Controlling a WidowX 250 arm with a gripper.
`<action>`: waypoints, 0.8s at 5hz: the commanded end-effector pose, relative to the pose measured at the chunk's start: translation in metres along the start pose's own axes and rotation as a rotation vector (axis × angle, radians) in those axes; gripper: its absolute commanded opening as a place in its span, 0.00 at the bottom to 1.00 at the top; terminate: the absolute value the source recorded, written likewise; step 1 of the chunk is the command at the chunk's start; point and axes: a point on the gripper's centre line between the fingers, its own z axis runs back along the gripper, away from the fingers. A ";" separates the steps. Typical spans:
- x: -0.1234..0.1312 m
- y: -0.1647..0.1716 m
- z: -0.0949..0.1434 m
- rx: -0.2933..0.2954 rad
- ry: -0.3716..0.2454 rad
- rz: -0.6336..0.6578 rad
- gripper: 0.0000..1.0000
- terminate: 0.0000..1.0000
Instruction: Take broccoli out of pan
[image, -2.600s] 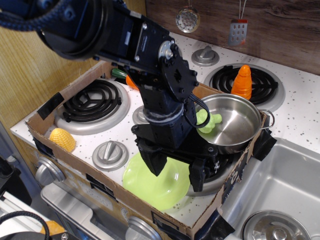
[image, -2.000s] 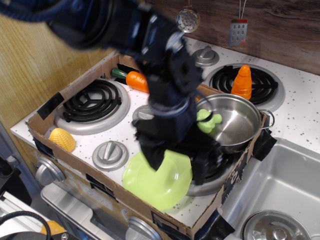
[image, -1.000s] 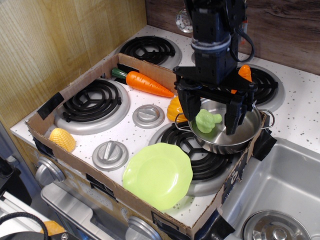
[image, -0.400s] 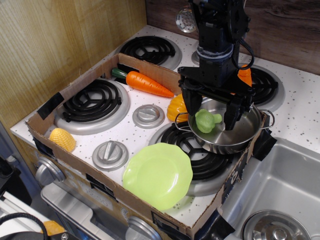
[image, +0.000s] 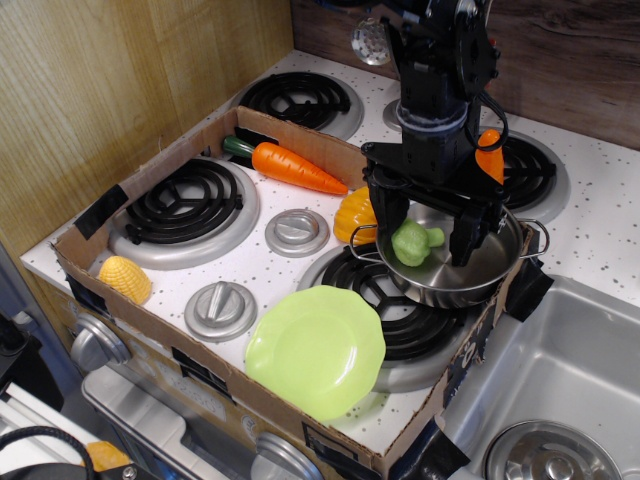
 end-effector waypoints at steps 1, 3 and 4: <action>0.003 0.003 -0.006 -0.027 -0.046 0.019 1.00 0.00; 0.003 0.003 -0.013 -0.048 -0.050 0.017 0.00 0.00; 0.002 0.001 -0.015 -0.031 -0.065 0.046 0.00 0.00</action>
